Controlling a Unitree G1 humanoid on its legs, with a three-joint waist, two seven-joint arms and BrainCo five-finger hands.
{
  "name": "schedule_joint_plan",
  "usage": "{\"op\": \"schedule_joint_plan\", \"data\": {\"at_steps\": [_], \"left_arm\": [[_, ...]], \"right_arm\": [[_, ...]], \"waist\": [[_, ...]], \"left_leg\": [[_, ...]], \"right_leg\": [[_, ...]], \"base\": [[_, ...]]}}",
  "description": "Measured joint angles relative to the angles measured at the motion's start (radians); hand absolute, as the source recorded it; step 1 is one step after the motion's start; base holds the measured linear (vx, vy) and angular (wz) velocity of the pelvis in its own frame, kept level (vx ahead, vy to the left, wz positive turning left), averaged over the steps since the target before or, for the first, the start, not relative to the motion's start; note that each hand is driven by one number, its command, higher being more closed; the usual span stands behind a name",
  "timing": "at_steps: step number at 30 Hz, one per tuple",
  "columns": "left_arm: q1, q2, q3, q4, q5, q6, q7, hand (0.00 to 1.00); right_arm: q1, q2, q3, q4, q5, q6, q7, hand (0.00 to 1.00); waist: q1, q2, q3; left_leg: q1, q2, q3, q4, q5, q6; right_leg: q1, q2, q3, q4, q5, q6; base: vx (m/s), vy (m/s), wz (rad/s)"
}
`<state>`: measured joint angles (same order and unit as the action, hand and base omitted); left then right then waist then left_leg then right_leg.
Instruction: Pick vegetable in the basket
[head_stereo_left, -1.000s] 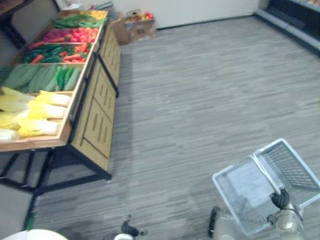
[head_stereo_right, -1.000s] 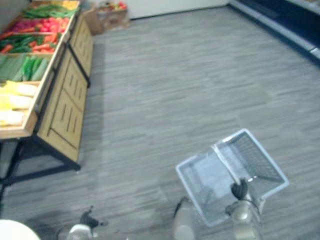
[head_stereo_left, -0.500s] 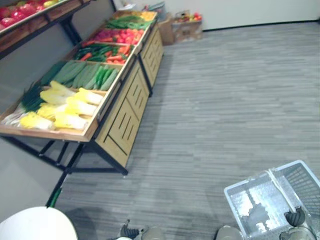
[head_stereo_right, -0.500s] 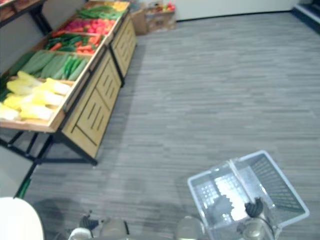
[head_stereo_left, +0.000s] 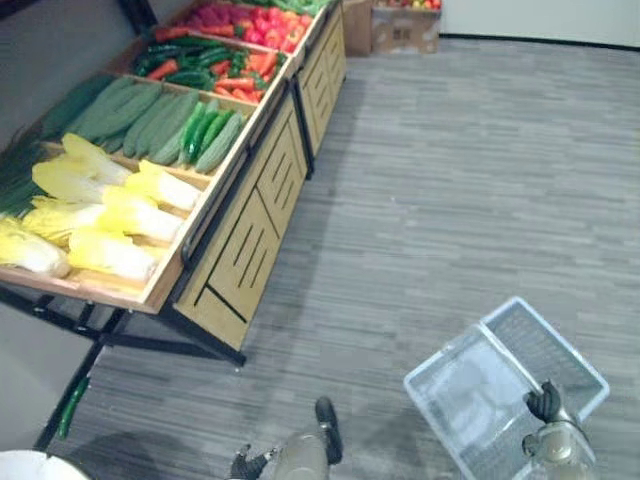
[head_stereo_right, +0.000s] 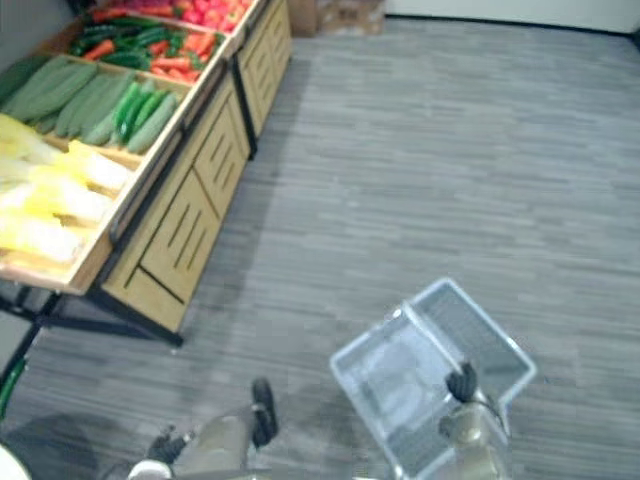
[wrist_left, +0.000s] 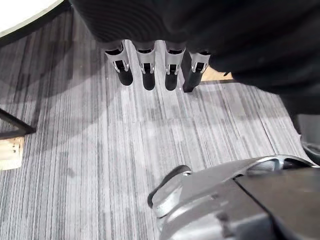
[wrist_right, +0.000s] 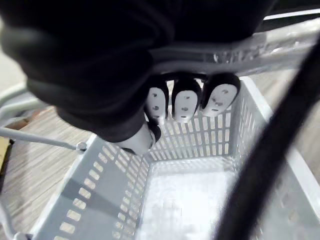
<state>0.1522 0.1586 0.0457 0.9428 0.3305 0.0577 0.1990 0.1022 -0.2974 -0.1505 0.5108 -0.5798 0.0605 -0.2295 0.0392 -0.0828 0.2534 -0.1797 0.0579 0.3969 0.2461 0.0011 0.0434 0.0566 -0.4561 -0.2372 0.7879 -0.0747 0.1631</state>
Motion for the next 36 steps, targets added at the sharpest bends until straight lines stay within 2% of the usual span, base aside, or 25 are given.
{"op": "schedule_joint_plan", "data": {"at_steps": [1, 2, 4, 6, 7, 8, 10, 11, 12, 13, 14, 15, 17, 20, 22, 23, 25, 27, 28, 30, 32, 33, 34, 35, 36], "left_arm": [[0.004, 0.001, -0.004, 0.000, 0.000, 0.012, -0.008, 0.00], [0.004, 0.003, -0.005, 0.000, 0.000, 0.017, -0.008, 0.00], [-0.003, 0.005, -0.026, -0.007, -0.003, 0.021, -0.004, 0.00], [-0.002, 0.009, -0.055, -0.007, -0.002, 0.022, 0.001, 0.00], [-0.003, 0.010, -0.063, -0.007, -0.005, 0.022, 0.002, 0.00], [-0.009, 0.007, -0.063, -0.008, -0.012, 0.021, 0.007, 0.00], [-0.025, 0.007, -0.064, -0.015, -0.012, 0.019, 0.015, 0.00], [-0.029, 0.007, -0.069, -0.026, -0.012, 0.018, 0.016, 0.00], [-0.031, 0.005, -0.071, -0.026, -0.012, 0.017, 0.016, 0.00], [-0.032, -0.002, -0.070, -0.022, -0.010, 0.017, 0.017, 0.00], [-0.033, -0.026, -0.078, -0.017, -0.009, 0.016, 0.015, 0.00], [-0.032, -0.034, -0.077, -0.016, -0.009, 0.014, 0.015, 0.00], [-0.026, -0.048, -0.072, -0.004, -0.009, 0.011, 0.018, 0.00], [-0.024, -0.059, -0.047, 0.008, -0.011, 0.011, 0.023, 0.00], [-0.027, -0.059, -0.028, 0.012, -0.033, 0.010, 0.035, 0.00], [-0.028, -0.059, -0.020, 0.012, -0.049, 0.010, 0.036, 0.00], [-0.027, -0.057, 0.009, 0.010, -0.068, 0.010, 0.035, 0.00], [-0.030, -0.061, 0.012, -0.001, -0.074, 0.011, 0.030, 0.00], [-0.031, -0.060, 0.012, -0.007, -0.074, 0.010, 0.029, 0.00], [-0.035, -0.059, 0.012, -0.007, -0.074, 0.010, 0.028, 0.00], [-0.040, -0.059, 0.013, -0.006, -0.075, 0.011, 0.030, 0.00], [-0.036, -0.062, 0.017, -0.006, -0.074, 0.011, 0.031, 0.00], [-0.028, -0.069, 0.032, -0.006, -0.074, 0.011, 0.033, 0.00], [-0.030, -0.069, 0.041, -0.007, -0.074, 0.012, 0.034, 0.00], [-0.034, -0.069, 0.041, -0.009, -0.074, 0.011, 0.034, 0.00]], "right_arm": [[-0.022, -0.001, 0.000, 0.024, -0.005, 0.000, -0.002, 1.00], [-0.030, 0.001, 0.003, 0.029, -0.009, -0.003, -0.002, 1.00], [-0.038, 0.005, 0.010, 0.042, -0.008, -0.010, -0.001, 1.00], [-0.024, 0.006, 0.008, 0.036, -0.007, -0.015, -0.002, 1.00], [-0.015, 0.006, -0.003, 0.029, -0.002, -0.016, -0.004, 1.00], [0.009, 0.009, -0.014, 0.030, 0.012, -0.014, -0.004, 1.00], [0.030, 0.038, -0.055, 0.036, 0.025, -0.001, -0.003, 1.00], [0.033, 0.050, -0.079, 0.044, 0.032, 0.006, -0.005, 1.00], [0.035, 0.050, -0.093, 0.051, 0.033, 0.008, -0.005, 1.00], [0.049, 0.046, -0.124, 0.058, 0.033, 0.014, -0.003, 1.00], [0.050, 0.041, -0.160, 0.057, 0.031, 0.026, -0.003, 1.00], [0.051, 0.036, -0.181, 0.055, 0.031, 0.030, -0.004, 1.00], [0.079, 0.035, -0.238, 0.055, 0.030, 0.041, -0.002, 1.00], [0.096, 0.035, -0.261, 0.083, 0.034, 0.038, -0.004, 1.00], [0.105, 0.032, -0.317, 0.152, 0.056, 0.040, -0.006, 1.00], [0.109, 0.031, -0.328, 0.168, 0.067, 0.042, -0.006, 1.00], [0.144, 0.031, -0.366, 0.185, 0.082, 0.045, -0.007, 1.00], [0.145, 0.024, -0.391, 0.188, 0.089, 0.045, -0.010, 1.00], [0.138, 0.016, -0.396, 0.193, 0.092, 0.045, -0.012, 1.00], [0.130, 0.003, -0.404, 0.208, 0.110, 0.045, -0.013, 1.00], [0.098, 0.011, -0.431, 0.212, 0.115, 0.045, -0.016, 1.00], [0.084, 0.013, -0.436, 0.214, 0.122, 0.046, -0.025, 1.00], [0.068, 0.016, -0.445, 0.215, 0.130, 0.045, -0.030, 1.00], [0.049, 0.030, -0.455, 0.214, 0.150, 0.043, -0.041, 1.00], [0.037, 0.036, -0.455, 0.213, 0.154, 0.042, -0.047, 1.00]], "waist": [[0.005, -0.001, 0.000], [0.007, 0.004, 0.003], [0.001, 0.020, 0.009], [-0.010, 0.033, 0.007], [-0.014, 0.042, 0.008], [-0.020, 0.047, 0.008], [-0.023, 0.046, 0.006], [-0.023, 0.034, -0.001], [-0.023, 0.038, 0.001], [-0.021, 0.055, 0.003], [-0.019, 0.101, -0.004], [-0.018, 0.108, -0.007], [-0.020, 0.130, -0.017], [-0.021, 0.142, -0.029], [-0.033, 0.138, -0.036], [-0.035, 0.138, -0.036], [-0.040, 0.132, -0.038], [-0.041, 0.126, -0.039], [-0.041, 0.126, -0.039], [-0.042, 0.124, -0.038], [-0.041, 0.123, -0.037], [-0.040, 0.125, -0.037], [-0.039, 0.128, -0.036], [-0.040, 0.119, -0.040], [-0.040, 0.124, -0.043]], "left_leg": [[0.052, -0.007, -0.005, 0.003, -0.053, 0.006], [0.075, -0.008, -0.014, 0.003, -0.073, 0.008], [0.189, -0.012, -0.072, -0.049, -0.106, 0.000], [0.256, -0.016, -0.114, -0.100, -0.113, -0.005], [0.295, -0.016, -0.145, -0.123, -0.120, -0.013], [0.311, -0.016, -0.189, -0.132, -0.126, -0.021], [0.328, -0.016, -0.249, -0.130, -0.145, -0.053], [0.335, -0.010, -0.281, -0.123, -0.167, -0.081], [0.338, -0.006, -0.305, -0.115, -0.183, -0.095], [0.343, 0.010, -0.349, -0.113, -0.212, -0.119], [0.342, 0.028, -0.355, -0.101, -0.215, -0.125], [0.342, 0.027, -0.352, -0.099, -0.204, -0.120], [0.362, 0.046, -0.381, -0.084, -0.184, -0.138], [0.316, 0.068, -0.422, 0.003, -0.163, -0.167], [0.191, 0.101, -0.359, 0.203, -0.096, -0.179], [0.170, 0.122, -0.310, 0.241, -0.072, -0.169], [0.166, 0.220, -0.068, 0.272, 0.008, -0.109], [0.158, 0.266, 0.078, 0.273, 0.033, -0.077], [0.140, 0.276, 0.127, 0.284, 0.021, -0.084], [0.108, 0.259, 0.178, 0.256, 0.009, -0.096], [0.093, 0.204, 0.174, 0.110, 0.013, -0.104], [0.095, 0.172, 0.163, -0.003, 0.066, -0.097], [0.097, 0.154, 0.164, -0.072, 0.124, -0.071], [0.112, 0.119, 0.133, -0.125, 0.124, -0.070], [0.110, 0.104, 0.114, -0.143, 0.123, -0.070]], "right_leg": [[-0.056, -0.021, 0.041, 0.115, 0.217, -0.017], [-0.086, -0.017, 0.061, 0.179, 0.202, -0.007], [-0.189, 0.051, 0.056, 0.319, -0.021, -0.041], [-0.241, 0.081, 0.001, 0.267, -0.097, -0.061], [-0.279, 0.099, -0.034, 0.148, -0.118, -0.073], [-0.289, 0.123, -0.042, -0.065, -0.114, -0.068], [-0.303, 0.147, 0.008, -0.364, -0.080, -0.044], [-0.310, 0.154, 0.059, -0.517, -0.025, -0.028], [-0.308, 0.157, 0.085, -0.555, 0.031, -0.026], [-0.281, 0.175, 0.093, -0.558, 0.136, -0.018], [-0.287, 0.191, 0.078, -0.486, 0.074, -0.020], [-0.296, 0.189, 0.085, -0.439, 0.037, -0.029], [-0.289, 0.176, 0.042, -0.303, -0.090, -0.045], [-0.238, 0.164, -0.041, -0.279, -0.142, -0.055], [-0.145, 0.138, -0.158, -0.309, -0.165, -0.067], [-0.111, 0.139, -0.193, -0.326, -0.165, -0.070], [0.016, 0.149, -0.318, -0.408, -0.158, -0.090], [0.064, 0.158, -0.394, -0.459, -0.150, -0.105], [0.078, 0.159, -0.432, -0.475, -0.148, -0.107], [0.104, 0.155, -0.495, -0.491, -0.146, -0.108], [0.127, 0.148, -0.542, -0.487, -0.143, -0.103], [0.137, 0.146, -0.556, -0.484, -0.139, -0.096], [0.141, 0.147, -0.563, -0.481, -0.133, -0.083], [0.142, 0.146, -0.563, -0.506, -0.116, -0.055], [0.143, 0.149, -0.557, -0.529, -0.111, -0.047]], "base": [[0.50, 0.178, 0.09], [0.59, 0.182, 0.17], [0.48, 0.086, 0.52], [0.36, 0.000, 0.72], [0.53, -0.115, 1.03], [0.52, -0.160, 1.32], [0.43, -0.240, 1.30], [0.43, -0.349, 1.04], [0.40, -0.419, 1.05], [0.46, -0.488, 0.96], [0.35, -0.386, 0.88], [0.30, -0.331, 0.84], [0.28, -0.315, 0.77], [0.24, -0.251, 0.80], [0.21, -0.254, 1.26], [0.16, -0.204, 1.35], [0.19, -0.181, 1.32], [0.14, -0.136, 1.12], [0.11, -0.093, 1.18], [0.07, 0.006, 1.05], [0.04, 0.124, 0.85], [0.02, 0.151, 0.55], [0.04, 0.204, 0.67], [0.06, 0.159, 0.54], [0.07, 0.190, 0.55]]}}
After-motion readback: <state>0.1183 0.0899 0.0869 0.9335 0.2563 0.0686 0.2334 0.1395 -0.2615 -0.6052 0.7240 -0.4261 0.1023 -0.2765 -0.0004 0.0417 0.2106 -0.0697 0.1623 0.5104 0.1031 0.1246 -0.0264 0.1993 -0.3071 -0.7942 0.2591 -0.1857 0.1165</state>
